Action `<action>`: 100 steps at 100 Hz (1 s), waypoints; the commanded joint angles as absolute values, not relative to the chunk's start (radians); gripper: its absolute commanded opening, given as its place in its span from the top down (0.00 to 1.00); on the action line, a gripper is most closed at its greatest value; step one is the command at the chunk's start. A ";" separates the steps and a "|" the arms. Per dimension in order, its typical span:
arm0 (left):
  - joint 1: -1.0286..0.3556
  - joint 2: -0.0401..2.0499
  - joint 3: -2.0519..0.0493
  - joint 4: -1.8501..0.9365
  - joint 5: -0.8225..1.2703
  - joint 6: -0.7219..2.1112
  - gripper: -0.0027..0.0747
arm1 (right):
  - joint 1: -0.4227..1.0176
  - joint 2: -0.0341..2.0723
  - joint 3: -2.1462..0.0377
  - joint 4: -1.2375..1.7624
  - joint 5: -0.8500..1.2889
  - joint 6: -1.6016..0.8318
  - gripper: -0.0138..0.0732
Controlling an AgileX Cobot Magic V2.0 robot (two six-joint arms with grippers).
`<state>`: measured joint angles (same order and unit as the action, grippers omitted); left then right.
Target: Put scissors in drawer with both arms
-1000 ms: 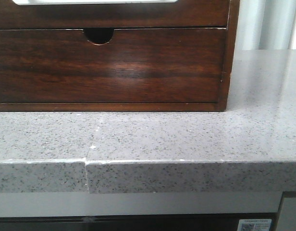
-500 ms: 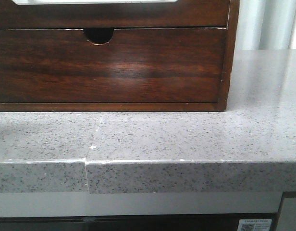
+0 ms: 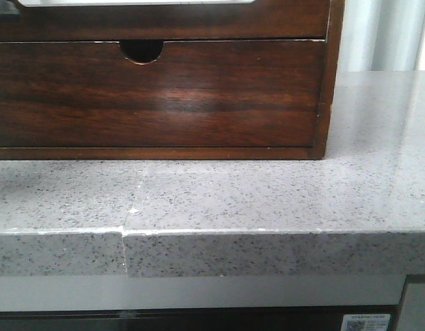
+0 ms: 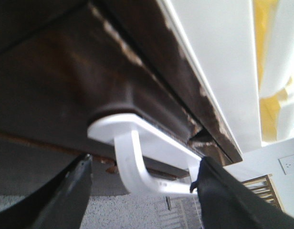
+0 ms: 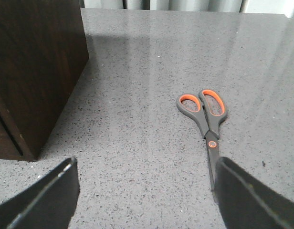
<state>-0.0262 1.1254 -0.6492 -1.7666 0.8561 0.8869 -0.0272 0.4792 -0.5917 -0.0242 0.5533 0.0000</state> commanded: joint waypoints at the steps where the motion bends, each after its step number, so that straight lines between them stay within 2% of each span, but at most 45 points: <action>1: -0.047 1.148 -0.708 -1.869 0.914 0.899 0.41 | -0.034 0.494 -0.625 -0.026 0.475 -0.007 0.24; 47: -0.091 1.254 -0.770 -1.869 0.936 0.899 0.43 | -0.034 0.494 -0.625 -0.026 0.474 -0.007 0.24; 76: -0.089 1.254 -0.770 -1.869 0.941 0.899 0.71 | -0.034 0.494 -0.625 -0.026 0.474 -0.007 0.24; 100: -0.089 1.254 -0.770 -1.860 1.003 0.899 0.84 | -0.034 0.494 -0.625 -0.026 0.474 -0.007 0.24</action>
<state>-0.0861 1.2768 -0.7343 -1.7601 0.9147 0.8500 -0.0272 0.4792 -0.5917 -0.0242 0.5533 0.0000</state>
